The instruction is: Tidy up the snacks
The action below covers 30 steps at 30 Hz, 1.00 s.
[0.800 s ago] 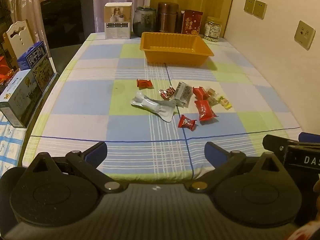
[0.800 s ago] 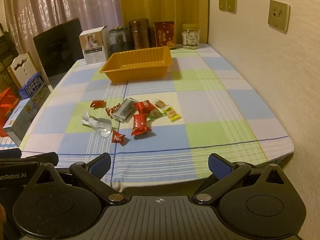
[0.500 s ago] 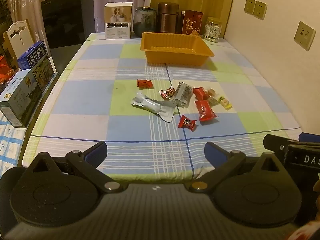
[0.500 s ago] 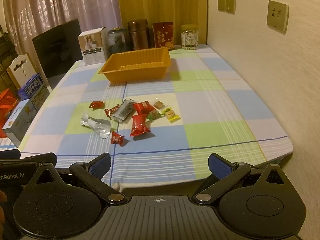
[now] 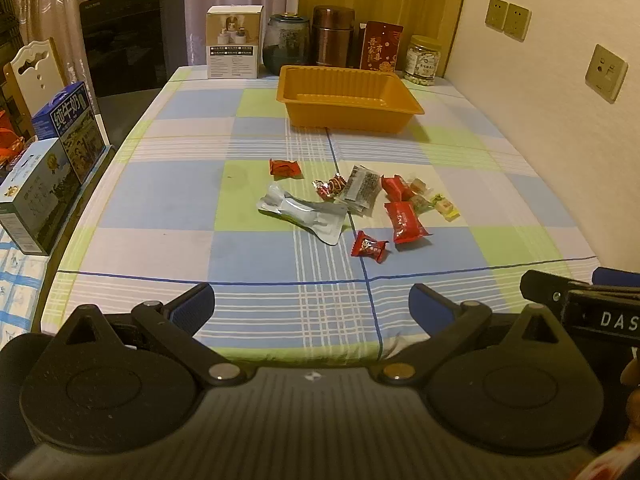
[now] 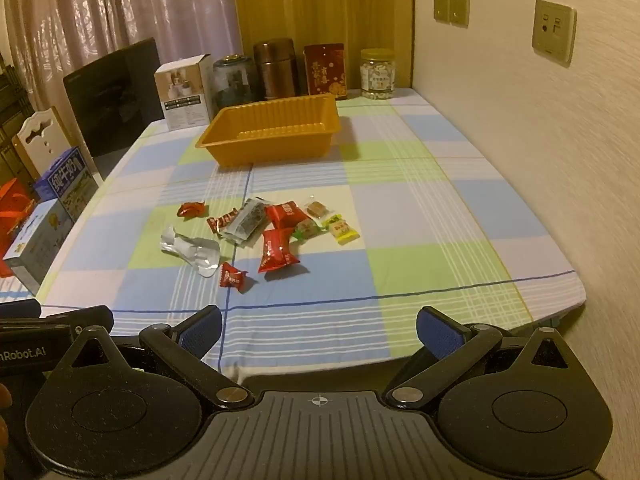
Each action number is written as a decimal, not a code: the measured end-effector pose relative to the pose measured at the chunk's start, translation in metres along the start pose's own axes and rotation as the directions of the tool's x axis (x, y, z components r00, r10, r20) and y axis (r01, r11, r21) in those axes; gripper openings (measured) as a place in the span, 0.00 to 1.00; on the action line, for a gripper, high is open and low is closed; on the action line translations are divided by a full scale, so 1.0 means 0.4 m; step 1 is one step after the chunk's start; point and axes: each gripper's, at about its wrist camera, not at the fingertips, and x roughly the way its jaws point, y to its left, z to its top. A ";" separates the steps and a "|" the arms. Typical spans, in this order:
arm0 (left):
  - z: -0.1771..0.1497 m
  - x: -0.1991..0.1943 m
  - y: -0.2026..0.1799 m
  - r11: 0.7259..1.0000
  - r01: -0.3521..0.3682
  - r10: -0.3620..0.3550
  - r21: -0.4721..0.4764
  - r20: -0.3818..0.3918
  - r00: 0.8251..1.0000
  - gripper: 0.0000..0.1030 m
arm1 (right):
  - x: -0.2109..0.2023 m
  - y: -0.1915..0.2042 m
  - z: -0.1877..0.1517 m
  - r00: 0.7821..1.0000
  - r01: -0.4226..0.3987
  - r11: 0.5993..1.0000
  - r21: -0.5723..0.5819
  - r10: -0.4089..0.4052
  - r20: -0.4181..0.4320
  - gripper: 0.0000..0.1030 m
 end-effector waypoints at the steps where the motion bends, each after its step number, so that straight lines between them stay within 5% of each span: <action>1: 0.000 0.000 0.001 1.000 0.000 0.000 0.000 0.000 1.000 1.00 | 0.000 -0.005 0.001 1.000 0.000 1.000 0.000 0.000 0.000 1.00; 30: 0.004 -0.004 -0.006 1.000 0.010 -0.010 -0.006 0.001 1.000 1.00 | 0.008 -0.011 0.011 1.000 0.000 1.000 0.001 0.000 0.000 1.00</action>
